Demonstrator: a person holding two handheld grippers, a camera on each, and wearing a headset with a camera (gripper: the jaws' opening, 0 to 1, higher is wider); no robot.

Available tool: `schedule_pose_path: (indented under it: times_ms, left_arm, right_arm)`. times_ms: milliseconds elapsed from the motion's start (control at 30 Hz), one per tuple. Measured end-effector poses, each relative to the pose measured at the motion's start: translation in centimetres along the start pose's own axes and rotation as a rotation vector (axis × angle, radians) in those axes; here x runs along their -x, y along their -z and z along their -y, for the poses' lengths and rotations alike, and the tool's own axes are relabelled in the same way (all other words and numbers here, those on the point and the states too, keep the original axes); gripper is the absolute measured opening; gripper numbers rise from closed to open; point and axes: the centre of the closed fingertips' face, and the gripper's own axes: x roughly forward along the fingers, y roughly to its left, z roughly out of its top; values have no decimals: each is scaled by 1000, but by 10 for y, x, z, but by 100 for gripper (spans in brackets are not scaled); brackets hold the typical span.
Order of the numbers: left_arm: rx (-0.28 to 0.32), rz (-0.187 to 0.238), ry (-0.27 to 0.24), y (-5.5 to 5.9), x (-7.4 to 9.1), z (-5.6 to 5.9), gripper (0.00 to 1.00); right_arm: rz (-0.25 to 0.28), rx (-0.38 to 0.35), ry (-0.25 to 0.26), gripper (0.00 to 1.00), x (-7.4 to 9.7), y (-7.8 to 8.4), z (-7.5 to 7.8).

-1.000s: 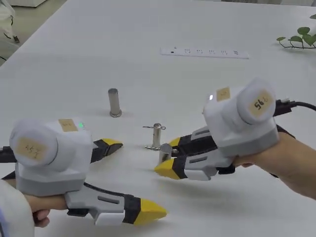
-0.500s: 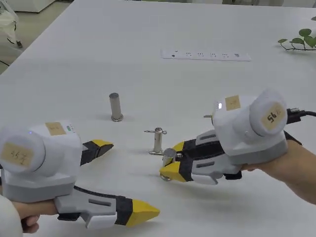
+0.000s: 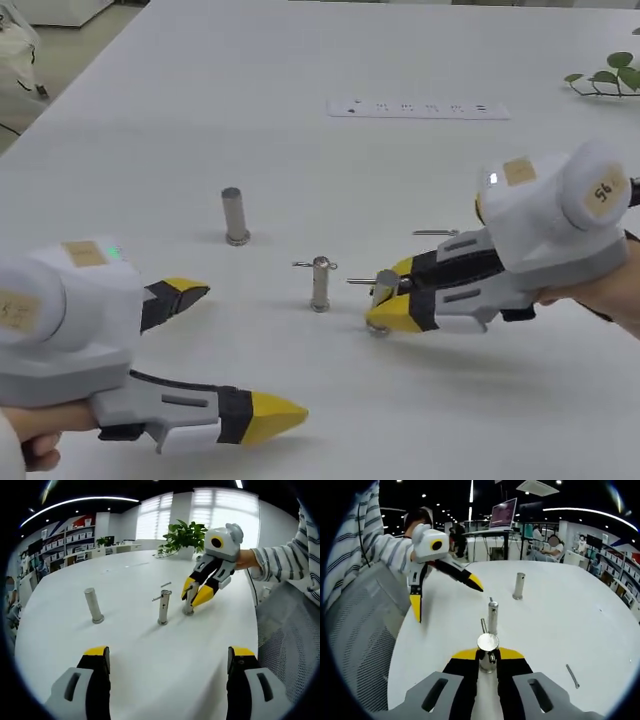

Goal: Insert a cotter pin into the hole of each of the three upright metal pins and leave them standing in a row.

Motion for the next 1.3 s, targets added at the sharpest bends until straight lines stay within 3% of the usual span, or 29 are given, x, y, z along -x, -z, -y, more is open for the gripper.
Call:
schedule_pose_path:
  times_ms: [200, 400, 500, 700, 967, 1167, 1300]
  left_arm:
    - [22, -1, -29, 3, 5, -8, 96]
    - [54, 16, -58, 2, 10, -16, 96]
    - [61, 19, -66, 1, 11, -17, 96]
    - [69, 11, -67, 3, 12, -16, 96]
    - [75, 25, -77, -2, 13, -15, 95]
    - [81, 20, -75, -2, 13, -14, 95]
    - [75, 12, -72, 0, 13, -13, 95]
  right_arm:
    - [-21, 5, 0, 14, 5, 6, 12]
    - [-5, -24, -1, 14, 5, 8, 14]
    - [28, -42, 1, 14, 5, 6, 16]
    - [52, -46, -2, 14, 6, 6, 20]
    - [38, -29, -19, 15, 7, 7, 17]
    - [46, -60, -3, 17, 8, 5, 18]
    - [74, -88, 35, 25, 15, -1, 23]
